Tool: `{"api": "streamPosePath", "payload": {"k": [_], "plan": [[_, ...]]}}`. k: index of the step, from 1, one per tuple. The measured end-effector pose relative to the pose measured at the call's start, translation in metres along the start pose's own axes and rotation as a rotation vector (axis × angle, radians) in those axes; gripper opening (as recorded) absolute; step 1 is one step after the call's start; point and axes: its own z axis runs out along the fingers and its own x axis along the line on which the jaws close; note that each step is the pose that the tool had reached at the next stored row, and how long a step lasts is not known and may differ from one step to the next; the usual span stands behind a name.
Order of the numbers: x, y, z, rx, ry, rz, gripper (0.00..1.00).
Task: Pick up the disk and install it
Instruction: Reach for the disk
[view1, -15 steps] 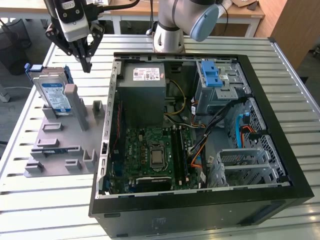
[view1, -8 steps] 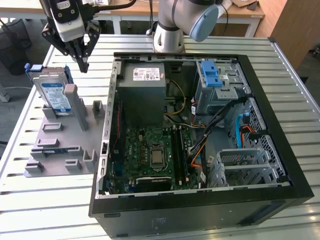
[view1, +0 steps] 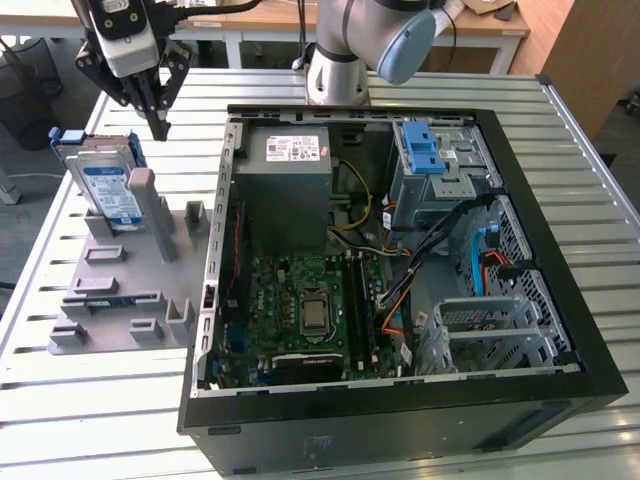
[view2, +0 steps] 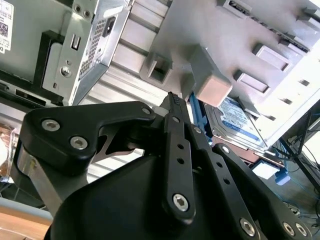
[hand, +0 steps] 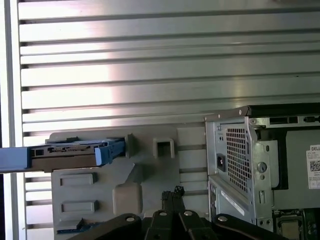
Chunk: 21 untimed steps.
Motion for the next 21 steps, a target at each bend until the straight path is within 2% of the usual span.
{"api": "streamPosePath", "payload": {"k": [3, 11, 21], "plan": [[0.0042, 0.0026, 0.0001, -0.0001, -0.0001, 0.0, 0.11], [0.0044, 0.0027, 0.0, 0.0001, 0.0002, 0.0, 0.11], [0.0129, 0.002, 0.0002, 0.0001, 0.0002, 0.0, 0.11]]}}
